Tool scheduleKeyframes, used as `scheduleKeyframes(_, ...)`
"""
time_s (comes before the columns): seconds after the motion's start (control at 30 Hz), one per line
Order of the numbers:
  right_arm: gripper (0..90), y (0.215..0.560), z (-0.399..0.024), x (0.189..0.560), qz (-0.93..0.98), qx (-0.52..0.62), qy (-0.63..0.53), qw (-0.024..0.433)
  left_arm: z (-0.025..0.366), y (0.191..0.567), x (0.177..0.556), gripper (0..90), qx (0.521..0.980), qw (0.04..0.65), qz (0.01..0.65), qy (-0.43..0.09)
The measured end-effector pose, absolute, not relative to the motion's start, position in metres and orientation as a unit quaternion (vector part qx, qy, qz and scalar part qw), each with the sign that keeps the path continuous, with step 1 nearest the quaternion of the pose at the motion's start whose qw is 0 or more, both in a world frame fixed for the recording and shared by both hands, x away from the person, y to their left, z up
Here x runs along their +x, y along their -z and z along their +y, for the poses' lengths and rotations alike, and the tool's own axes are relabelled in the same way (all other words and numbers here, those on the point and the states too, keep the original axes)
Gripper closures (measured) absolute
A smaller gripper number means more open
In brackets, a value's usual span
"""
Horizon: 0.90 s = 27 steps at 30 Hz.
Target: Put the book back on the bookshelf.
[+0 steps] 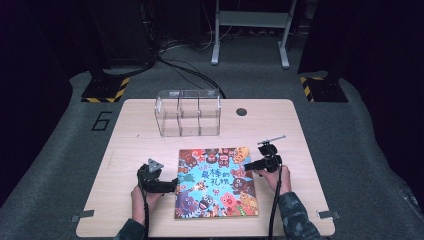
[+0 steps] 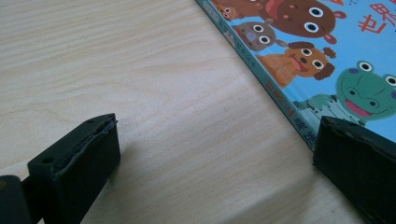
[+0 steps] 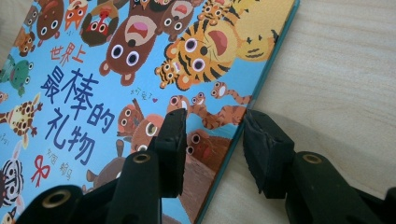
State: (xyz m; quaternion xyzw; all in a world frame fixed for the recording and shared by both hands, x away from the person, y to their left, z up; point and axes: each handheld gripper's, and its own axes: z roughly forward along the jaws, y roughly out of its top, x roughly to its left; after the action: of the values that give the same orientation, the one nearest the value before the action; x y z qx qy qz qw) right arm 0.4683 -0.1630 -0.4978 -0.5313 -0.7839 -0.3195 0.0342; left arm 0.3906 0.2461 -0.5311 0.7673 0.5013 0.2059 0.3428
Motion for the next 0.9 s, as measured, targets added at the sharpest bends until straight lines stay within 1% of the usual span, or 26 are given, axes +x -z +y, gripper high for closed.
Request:
scheduleKeyframes(0.17, 58.2, 0.4956, -0.1637, 0.468, -0.782, -0.532, 0.323, 0.038, 0.246, 0.5312, 0.3907, 0.4, 0.767, 0.343, 0.502, -0.206)
scheduleKeyframes(0.3, 58.2, 0.4929, -0.1655, 0.4669, -0.782, -0.525, 0.334, 0.032, 0.2458, 0.5311, 0.3907, 0.4, 0.767, 0.342, 0.503, -0.206)
scheduleKeyframes(0.57, 58.4, 0.4976, -0.168, 0.4678, -0.775, -0.532, 0.337, 0.049, 0.2459, 0.5311, 0.3908, 0.4, 0.766, 0.342, 0.503, -0.207)
scheduleKeyframes(0.7, 57.2, 0.501, -0.1625, 0.4676, -0.788, -0.527, 0.318, 0.026, 0.2458, 0.5312, 0.3908, 0.4, 0.766, 0.343, 0.503, -0.207)
scheduleKeyframes(0.77, 57.8, 0.5016, -0.1636, 0.4676, -0.787, -0.526, 0.322, 0.03, 0.2456, 0.5314, 0.3908, 0.4, 0.766, 0.344, 0.503, -0.207)
scheduleKeyframes(0.9, 55.9, 0.5006, -0.1612, 0.4663, -0.785, -0.532, 0.317, 0.034, 0.2458, 0.5311, 0.3908, 0.4, 0.767, 0.342, 0.503, -0.207)
